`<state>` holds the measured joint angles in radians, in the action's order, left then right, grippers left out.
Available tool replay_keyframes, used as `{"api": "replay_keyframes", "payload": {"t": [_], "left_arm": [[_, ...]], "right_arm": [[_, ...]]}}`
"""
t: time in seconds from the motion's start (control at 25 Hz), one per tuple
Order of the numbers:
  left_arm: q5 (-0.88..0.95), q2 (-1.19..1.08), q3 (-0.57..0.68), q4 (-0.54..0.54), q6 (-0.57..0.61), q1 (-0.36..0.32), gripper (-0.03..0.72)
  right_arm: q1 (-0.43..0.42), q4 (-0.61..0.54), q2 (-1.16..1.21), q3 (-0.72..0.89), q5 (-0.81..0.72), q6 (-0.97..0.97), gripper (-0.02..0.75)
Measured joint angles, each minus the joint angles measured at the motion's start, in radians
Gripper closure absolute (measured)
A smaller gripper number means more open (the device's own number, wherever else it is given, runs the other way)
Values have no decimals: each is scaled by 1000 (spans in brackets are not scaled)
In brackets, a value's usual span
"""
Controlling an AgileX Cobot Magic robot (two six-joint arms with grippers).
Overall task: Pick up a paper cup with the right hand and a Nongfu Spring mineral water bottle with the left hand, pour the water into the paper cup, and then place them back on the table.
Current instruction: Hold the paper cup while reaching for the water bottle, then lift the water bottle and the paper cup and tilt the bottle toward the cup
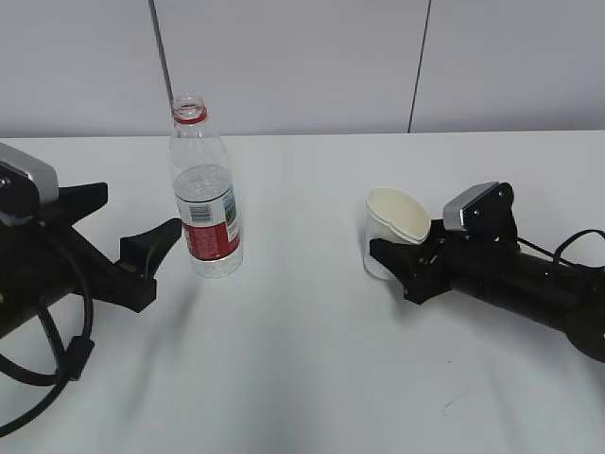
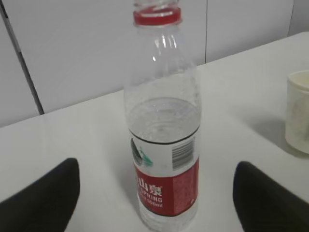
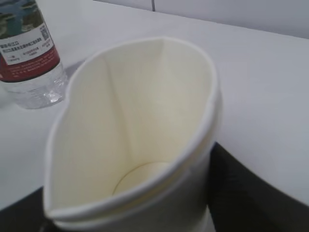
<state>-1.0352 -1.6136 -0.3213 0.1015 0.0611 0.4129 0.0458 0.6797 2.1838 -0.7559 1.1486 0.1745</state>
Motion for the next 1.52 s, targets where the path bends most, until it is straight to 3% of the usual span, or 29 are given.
{"api": "replay_keyframes", "payload": {"t": [0.4,1.36,1.52], "left_arm": [[-96,-271,-84,13,-16,0,96],[-103,-505,-409,13,-71,0,100],[-104,-514,-415,12,-76,0,154]], "right_arm": [[0,83,-18,-7,-2,9,270],[0,150,-20,-7,0,57,271],[0,156,-20,-7,0,61,271]]}}
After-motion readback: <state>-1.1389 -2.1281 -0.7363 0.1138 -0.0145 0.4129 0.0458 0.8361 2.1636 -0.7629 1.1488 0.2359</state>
